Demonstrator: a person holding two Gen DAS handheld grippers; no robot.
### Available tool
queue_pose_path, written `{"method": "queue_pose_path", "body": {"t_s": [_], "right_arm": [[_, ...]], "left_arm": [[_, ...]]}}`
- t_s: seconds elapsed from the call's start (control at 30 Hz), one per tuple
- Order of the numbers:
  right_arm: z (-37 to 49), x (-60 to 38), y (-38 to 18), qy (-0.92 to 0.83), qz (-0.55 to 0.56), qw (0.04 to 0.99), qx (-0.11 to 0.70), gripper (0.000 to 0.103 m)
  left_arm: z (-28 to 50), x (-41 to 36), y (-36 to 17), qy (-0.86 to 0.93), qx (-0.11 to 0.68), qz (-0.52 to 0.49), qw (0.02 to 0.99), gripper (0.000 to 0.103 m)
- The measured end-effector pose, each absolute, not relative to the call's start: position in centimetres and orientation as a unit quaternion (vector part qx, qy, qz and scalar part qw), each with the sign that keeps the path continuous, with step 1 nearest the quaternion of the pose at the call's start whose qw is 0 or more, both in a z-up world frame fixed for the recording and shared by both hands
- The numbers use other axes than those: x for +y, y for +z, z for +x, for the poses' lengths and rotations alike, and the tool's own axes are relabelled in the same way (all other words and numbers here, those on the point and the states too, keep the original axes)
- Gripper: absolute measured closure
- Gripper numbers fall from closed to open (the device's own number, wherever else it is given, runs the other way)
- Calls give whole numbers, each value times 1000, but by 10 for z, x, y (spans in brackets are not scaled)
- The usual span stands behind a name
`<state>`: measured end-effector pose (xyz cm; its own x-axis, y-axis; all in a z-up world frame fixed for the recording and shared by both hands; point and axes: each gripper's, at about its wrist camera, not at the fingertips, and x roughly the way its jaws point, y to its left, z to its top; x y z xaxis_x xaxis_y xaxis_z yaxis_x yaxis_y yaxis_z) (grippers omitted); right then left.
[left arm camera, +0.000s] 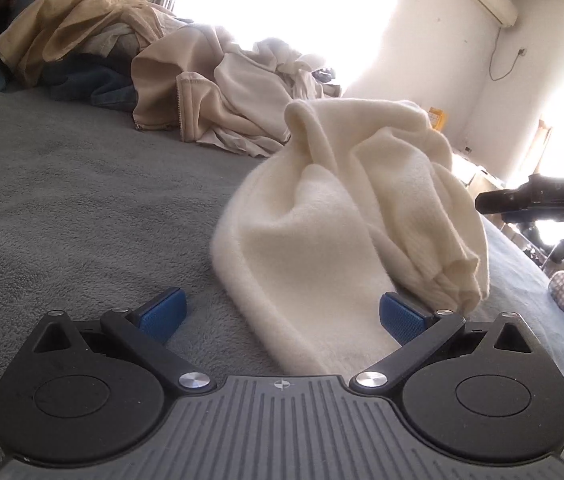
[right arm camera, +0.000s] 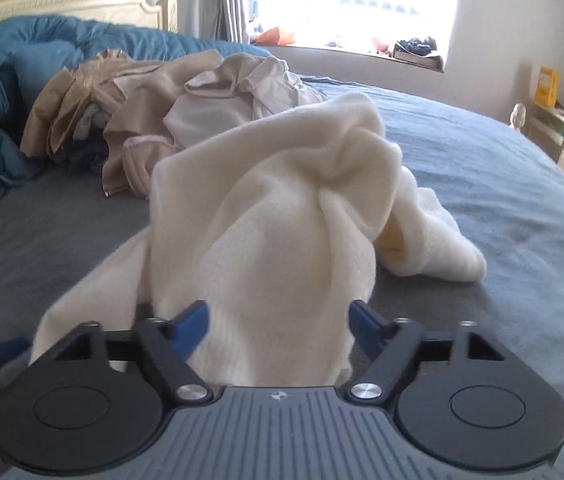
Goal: Fold clothes
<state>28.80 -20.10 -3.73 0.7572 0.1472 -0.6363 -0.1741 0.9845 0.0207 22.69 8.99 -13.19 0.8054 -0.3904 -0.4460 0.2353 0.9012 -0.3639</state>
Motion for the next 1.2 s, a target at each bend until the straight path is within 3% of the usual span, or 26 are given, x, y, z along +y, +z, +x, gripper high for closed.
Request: {"method": "queue_pose_path", "body": {"t_s": [0.1, 0.2, 0.37, 0.43, 0.47, 0.5, 0.53, 0.63, 1.0, 1.2], "right_arm": [[281, -200, -56, 94, 29, 936, 337, 9], [274, -180, -75, 98, -19, 938, 331, 9], [269, -122, -114, 105, -251, 908, 318, 10], [272, -111, -127, 98, -295, 900, 305, 11], [276, -111, -128, 97, -288, 904, 301, 14], [281, -114, -125, 89, -271, 909, 304, 31], [285, -117, -122, 81, -253, 914, 308, 55], [281, -129, -108, 73, -208, 927, 303, 71], [168, -173, -18, 135, 43, 970, 199, 74], [98, -202, -30, 118, 103, 963, 221, 74]], "left_arm": [[227, 89, -133, -167, 267, -143, 938, 0], [226, 83, -134, -164, 268, -129, 941, 0], [224, 81, -134, -161, 265, -122, 943, 0], [224, 80, -134, -161, 266, -123, 942, 0], [224, 80, -134, -161, 266, -122, 943, 0], [224, 79, -134, -161, 266, -122, 943, 0], [224, 79, -135, -161, 265, -122, 943, 0], [223, 80, -135, -161, 264, -127, 943, 1], [225, 85, -135, -167, 262, -142, 940, 1], [226, 86, -136, -171, 263, -147, 938, 0]]}}
